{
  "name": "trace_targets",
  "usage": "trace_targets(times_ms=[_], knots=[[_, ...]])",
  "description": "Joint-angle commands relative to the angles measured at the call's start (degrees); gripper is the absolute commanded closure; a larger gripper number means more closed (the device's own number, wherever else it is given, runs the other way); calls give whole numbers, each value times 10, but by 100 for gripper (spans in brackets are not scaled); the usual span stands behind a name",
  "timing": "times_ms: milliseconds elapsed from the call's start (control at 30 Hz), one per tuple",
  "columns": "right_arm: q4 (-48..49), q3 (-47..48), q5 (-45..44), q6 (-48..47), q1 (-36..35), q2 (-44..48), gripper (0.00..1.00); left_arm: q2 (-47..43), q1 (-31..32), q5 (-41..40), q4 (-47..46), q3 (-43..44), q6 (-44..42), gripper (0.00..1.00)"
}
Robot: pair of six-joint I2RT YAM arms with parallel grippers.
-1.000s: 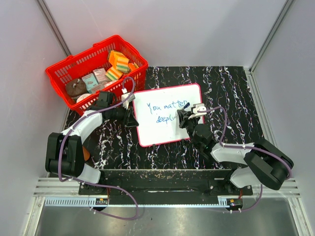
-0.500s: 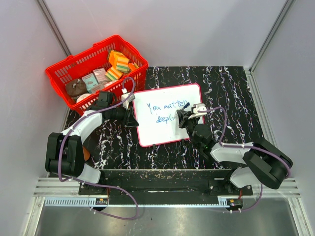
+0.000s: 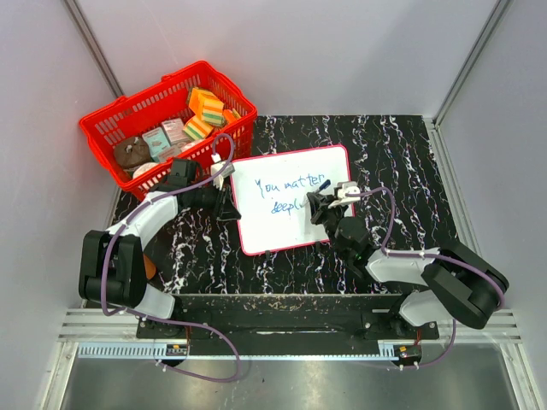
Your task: Write a sentence on the whiteboard
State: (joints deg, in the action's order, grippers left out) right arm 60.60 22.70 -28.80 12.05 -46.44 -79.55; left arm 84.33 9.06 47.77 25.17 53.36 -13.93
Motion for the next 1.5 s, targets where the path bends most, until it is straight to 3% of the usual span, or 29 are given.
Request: trace_targets(times_ms=[0, 733, 933, 1167, 1467], knots=[[-9, -13, 5, 8, 3, 8, 100, -23, 3, 1, -27, 6, -30, 100], [-21, -51, 37, 52, 2, 28, 100, -25, 3, 1, -26, 6, -29, 100], [-45, -60, 39, 40, 2, 130, 100, -26, 3, 1, -26, 5, -30, 100], [-155, -58, 4, 33, 2, 320, 100, -26, 3, 0, -27, 6, -30, 100], [-260, -51, -34, 18, 2, 396, 100, -13, 3, -13, -26, 8, -39, 100]])
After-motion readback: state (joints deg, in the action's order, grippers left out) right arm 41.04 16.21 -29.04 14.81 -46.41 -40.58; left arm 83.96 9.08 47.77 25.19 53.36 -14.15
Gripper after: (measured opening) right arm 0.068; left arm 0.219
